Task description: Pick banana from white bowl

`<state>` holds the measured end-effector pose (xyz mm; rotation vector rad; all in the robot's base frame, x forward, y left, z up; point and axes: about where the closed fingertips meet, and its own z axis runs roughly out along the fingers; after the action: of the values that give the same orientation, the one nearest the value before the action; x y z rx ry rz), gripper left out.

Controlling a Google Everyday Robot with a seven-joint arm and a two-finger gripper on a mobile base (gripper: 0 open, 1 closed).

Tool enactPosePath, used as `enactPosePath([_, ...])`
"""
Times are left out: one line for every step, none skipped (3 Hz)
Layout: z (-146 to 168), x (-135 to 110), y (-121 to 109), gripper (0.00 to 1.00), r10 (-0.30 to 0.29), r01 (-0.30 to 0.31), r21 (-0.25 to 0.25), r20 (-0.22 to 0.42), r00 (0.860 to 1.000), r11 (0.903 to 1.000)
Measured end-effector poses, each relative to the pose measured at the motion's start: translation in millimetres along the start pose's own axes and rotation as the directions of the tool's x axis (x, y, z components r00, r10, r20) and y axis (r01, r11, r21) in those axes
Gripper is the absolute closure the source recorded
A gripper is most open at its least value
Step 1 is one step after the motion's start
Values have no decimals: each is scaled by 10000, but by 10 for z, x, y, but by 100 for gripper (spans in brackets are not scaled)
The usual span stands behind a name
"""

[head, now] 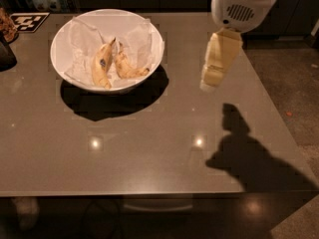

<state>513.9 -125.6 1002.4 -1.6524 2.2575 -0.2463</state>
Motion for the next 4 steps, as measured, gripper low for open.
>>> enactPosePath([150,-428,-57,0,574,-574,4,-193,9982,9983])
enactPosePath([157,-735,-46,0,228,-227,107,-67,9997,9997])
enactPosePath([145,-747,-44,0,305,-306,330,55,9995,9990])
enactPosePath([278,-1013,-163,0,786,-783,355,-66,9969,9963])
